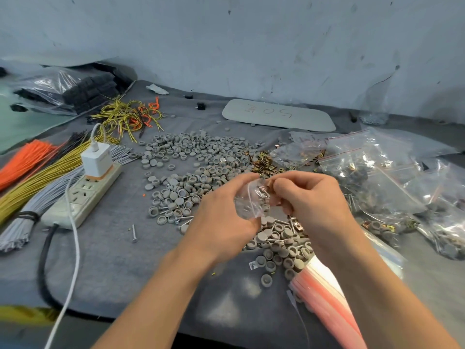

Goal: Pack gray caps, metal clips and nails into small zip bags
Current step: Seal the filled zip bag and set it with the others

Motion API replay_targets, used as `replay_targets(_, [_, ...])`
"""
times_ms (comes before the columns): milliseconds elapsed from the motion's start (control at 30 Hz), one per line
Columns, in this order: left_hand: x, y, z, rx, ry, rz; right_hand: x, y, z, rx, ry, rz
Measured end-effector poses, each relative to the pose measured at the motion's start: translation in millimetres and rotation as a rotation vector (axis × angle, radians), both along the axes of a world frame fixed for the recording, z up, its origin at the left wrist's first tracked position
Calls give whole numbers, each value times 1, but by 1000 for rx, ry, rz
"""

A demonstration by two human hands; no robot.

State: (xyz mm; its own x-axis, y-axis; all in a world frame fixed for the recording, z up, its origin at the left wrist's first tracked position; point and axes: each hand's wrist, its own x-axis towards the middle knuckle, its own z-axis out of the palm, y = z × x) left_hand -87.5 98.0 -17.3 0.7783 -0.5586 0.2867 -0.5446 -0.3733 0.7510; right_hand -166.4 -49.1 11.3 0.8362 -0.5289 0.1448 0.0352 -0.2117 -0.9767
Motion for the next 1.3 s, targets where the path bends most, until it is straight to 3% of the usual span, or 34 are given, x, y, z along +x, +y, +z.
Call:
replay_targets(100, [-1, -6, -1, -10, 7, -17, 2, 6, -2, -346, 33, -55])
replay_targets(233, [0, -7, -2, -78, 28, -4, 6, 8, -3, -333, 28, -50])
replay_targets(333, [3, -6, -3, -145, 42, 5, 4, -9, -1, -247, -20, -196])
replay_targets(467, [11, 0, -1, -341, 212, 21, -5, -43, -6, -541, 118, -377])
replay_targets(633, [21, 2, 0, -578, 301, 78, -3, -58, -21, -947, 538, -203])
replay_targets(767, [20, -1, -3, -539, 287, 79, 0, -55, -23, -1077, 629, -82])
replay_targets(967, [17, -4, -5, -456, 236, 74, 3, -42, -27, -1306, 696, -76])
replay_targets(1100, [17, -3, -4, -448, 234, 93, 6, -35, -28, -1224, 605, -174])
replay_targets(1233, [17, -2, -3, -439, 225, 101, 0, -33, -23, -686, 356, -185])
replay_targets(1300, [17, -1, -2, -434, 220, 103, -4, -31, -22, -572, 308, -170])
